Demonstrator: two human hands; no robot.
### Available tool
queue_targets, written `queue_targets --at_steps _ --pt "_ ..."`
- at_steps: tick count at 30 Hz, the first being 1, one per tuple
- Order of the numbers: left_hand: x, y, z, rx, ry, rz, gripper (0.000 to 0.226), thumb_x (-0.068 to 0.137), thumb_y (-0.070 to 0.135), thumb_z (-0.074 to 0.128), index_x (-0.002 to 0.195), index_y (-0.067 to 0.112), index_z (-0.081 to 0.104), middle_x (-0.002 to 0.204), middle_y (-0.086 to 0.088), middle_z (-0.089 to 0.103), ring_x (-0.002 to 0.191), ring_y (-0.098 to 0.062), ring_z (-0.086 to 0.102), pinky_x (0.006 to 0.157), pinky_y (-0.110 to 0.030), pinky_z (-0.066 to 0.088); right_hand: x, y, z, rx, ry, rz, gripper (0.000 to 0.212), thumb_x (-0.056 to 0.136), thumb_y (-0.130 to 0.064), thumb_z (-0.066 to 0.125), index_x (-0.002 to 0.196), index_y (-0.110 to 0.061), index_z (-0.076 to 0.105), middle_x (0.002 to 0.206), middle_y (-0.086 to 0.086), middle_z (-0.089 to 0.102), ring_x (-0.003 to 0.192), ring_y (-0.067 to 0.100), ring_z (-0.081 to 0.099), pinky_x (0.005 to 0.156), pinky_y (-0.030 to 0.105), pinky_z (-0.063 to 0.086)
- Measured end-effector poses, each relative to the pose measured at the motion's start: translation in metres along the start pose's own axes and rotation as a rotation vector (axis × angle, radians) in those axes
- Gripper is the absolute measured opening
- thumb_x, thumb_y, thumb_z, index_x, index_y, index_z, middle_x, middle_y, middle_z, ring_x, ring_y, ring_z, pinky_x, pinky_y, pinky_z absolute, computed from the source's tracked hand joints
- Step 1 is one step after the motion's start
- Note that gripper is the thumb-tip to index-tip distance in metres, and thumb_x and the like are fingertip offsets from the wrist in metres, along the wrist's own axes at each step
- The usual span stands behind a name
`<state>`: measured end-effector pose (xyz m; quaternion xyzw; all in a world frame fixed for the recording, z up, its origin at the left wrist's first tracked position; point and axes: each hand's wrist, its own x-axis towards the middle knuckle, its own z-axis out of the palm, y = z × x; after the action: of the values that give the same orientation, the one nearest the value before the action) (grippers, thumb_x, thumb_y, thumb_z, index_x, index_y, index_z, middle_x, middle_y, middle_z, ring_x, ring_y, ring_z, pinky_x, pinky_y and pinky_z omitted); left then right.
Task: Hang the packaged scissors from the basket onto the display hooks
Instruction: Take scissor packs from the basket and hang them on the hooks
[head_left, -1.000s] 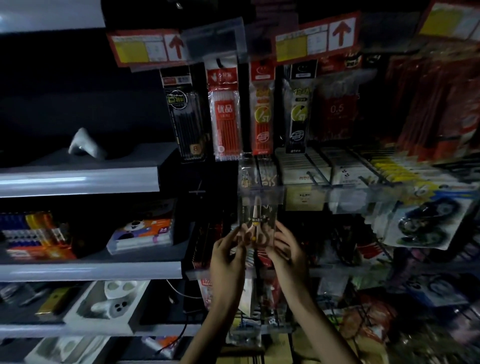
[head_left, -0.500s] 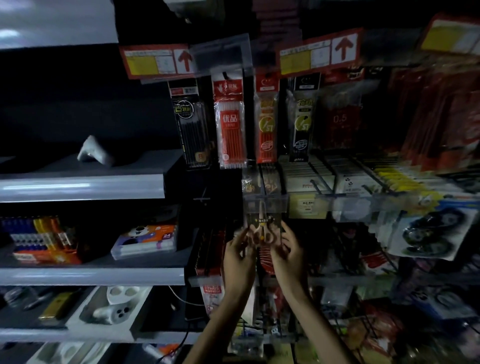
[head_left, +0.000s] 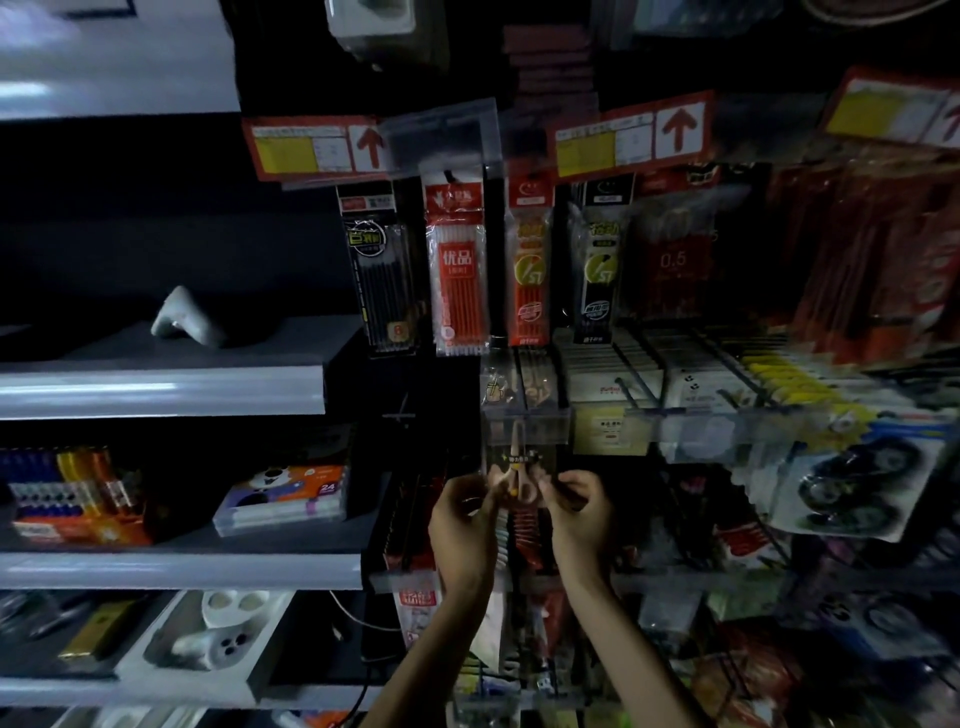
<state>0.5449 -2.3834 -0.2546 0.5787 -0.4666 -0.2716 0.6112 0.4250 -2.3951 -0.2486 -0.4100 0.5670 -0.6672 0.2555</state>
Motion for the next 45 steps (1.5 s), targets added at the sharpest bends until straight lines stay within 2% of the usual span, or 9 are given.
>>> queue_targets --at_steps 4,11,17,22,26,29,33,37,45 --pt "0.003 0.003 0.0 0.024 -0.019 0.02 0.015 0.088 0.035 0.083 0.095 0.03 0.07 0.091 0.013 0.075 0.087 0.004 0.07 0.073 -0.017 0.056 0.006 -0.003 0.003 0.045 -0.002 0.002 0.016 0.087 -0.007 0.079 0.094 -0.003 0.065 0.083 -0.003 0.063 0.075 -0.007 0.062 0.067 0.005 0.045" --pt "0.001 0.005 0.0 0.07 -0.027 -0.007 0.019 0.087 0.046 0.082 0.094 0.032 0.071 0.089 0.015 0.077 0.084 0.007 0.071 0.07 -0.018 0.055 0.011 0.003 0.001 0.023 -0.007 0.006 0.012 0.086 -0.003 0.078 0.089 0.002 0.067 0.079 0.001 0.064 0.072 -0.011 0.061 0.066 0.005 0.044" --pt "-0.002 0.005 -0.004 0.131 0.013 0.015 0.019 0.088 0.051 0.079 0.092 0.036 0.069 0.087 0.014 0.075 0.082 0.001 0.07 0.068 -0.03 0.058 0.008 0.001 -0.004 0.024 -0.034 -0.033 0.013 0.087 -0.001 0.077 0.094 0.0 0.066 0.085 0.001 0.064 0.076 -0.009 0.062 0.067 0.005 0.044" --pt "-0.009 0.008 -0.008 0.127 0.03 0.044 0.019 0.088 0.052 0.079 0.091 0.039 0.065 0.082 0.013 0.074 0.076 0.002 0.069 0.064 -0.032 0.058 0.0 0.008 -0.002 -0.022 -0.041 -0.046 0.018 0.087 -0.011 0.079 0.095 -0.018 0.064 0.092 -0.003 0.066 0.087 0.011 0.064 0.075 0.026 0.052" --pt "-0.011 0.008 -0.01 0.116 0.008 0.051 0.021 0.088 0.053 0.079 0.092 0.038 0.064 0.084 0.012 0.073 0.077 0.002 0.069 0.065 -0.03 0.058 -0.008 0.011 0.0 -0.053 -0.05 -0.025 0.024 0.086 -0.008 0.078 0.103 -0.018 0.064 0.093 -0.006 0.066 0.09 0.013 0.066 0.08 0.035 0.056" --pt "-0.012 0.008 -0.012 0.081 -0.029 0.046 0.021 0.09 0.048 0.078 0.1 0.033 0.066 0.088 0.01 0.074 0.082 0.0 0.071 0.067 -0.024 0.057 -0.012 0.01 -0.007 -0.088 -0.062 -0.039 0.031 0.088 -0.015 0.077 0.114 -0.023 0.063 0.095 -0.01 0.068 0.089 0.004 0.066 0.078 0.032 0.058" --pt "-0.016 0.011 -0.019 0.083 -0.102 0.062 0.021 0.093 0.035 0.078 0.109 0.027 0.067 0.094 0.009 0.074 0.088 -0.001 0.071 0.068 -0.014 0.053 -0.019 0.003 -0.024 -0.082 -0.134 -0.031 0.04 0.091 -0.011 0.075 0.127 -0.021 0.06 0.109 -0.009 0.066 0.1 -0.003 0.062 0.085 0.011 0.05" --pt "-0.032 0.015 -0.037 0.069 -0.209 0.051 0.023 0.095 0.01 0.074 0.113 0.024 0.067 0.101 0.005 0.075 0.093 -0.009 0.072 0.074 -0.022 0.054 -0.034 0.01 -0.041 -0.164 -0.131 -0.091 0.045 0.09 -0.02 0.076 0.131 -0.028 0.059 0.118 -0.013 0.066 0.112 0.001 0.062 0.093 0.024 0.053" --pt "-0.084 0.008 -0.109 0.201 -0.227 0.057 0.025 0.099 0.01 0.068 0.113 0.03 0.068 0.1 0.01 0.074 0.085 -0.011 0.072 0.068 -0.023 0.056 -0.11 0.011 -0.062 -0.265 -0.294 -0.202 0.038 0.097 -0.031 0.068 0.133 -0.022 0.061 0.125 -0.007 0.065 0.116 0.01 0.062 0.095 0.028 0.052"
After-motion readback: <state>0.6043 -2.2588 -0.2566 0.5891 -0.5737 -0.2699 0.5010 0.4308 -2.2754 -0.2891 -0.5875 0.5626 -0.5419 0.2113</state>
